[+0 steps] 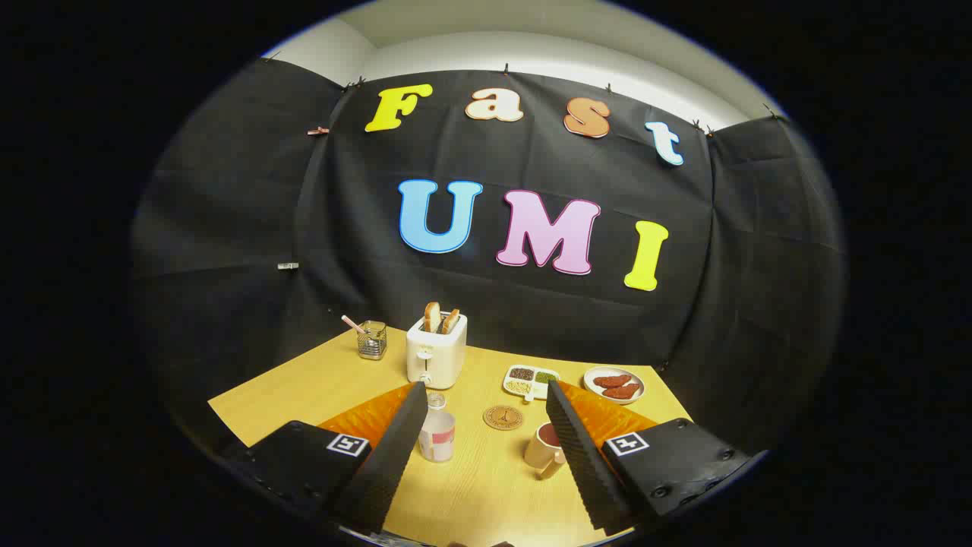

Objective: Take the bottle from table, then pour the juice into the cup, finally place the bottle on the coaster

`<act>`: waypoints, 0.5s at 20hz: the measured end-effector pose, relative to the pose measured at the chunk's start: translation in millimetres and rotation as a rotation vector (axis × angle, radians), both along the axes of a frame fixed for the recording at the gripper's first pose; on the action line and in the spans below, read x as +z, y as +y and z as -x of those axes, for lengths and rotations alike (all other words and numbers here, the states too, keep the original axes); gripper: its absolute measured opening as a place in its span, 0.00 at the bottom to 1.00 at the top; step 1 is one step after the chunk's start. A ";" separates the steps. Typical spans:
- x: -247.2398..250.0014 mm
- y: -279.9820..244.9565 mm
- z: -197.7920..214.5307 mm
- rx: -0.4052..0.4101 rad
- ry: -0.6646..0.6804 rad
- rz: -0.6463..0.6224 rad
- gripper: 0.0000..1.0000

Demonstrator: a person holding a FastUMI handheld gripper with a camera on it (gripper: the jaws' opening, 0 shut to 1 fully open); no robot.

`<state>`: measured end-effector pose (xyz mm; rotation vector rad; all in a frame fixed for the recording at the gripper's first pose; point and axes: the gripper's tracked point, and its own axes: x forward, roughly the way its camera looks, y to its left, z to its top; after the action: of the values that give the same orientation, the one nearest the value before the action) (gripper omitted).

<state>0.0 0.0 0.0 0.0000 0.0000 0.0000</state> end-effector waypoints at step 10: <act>-14.4 78.4 -7.4 0.040 0.037 -0.031 0.97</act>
<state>7.4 78.4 -14.4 0.0313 0.0368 0.0404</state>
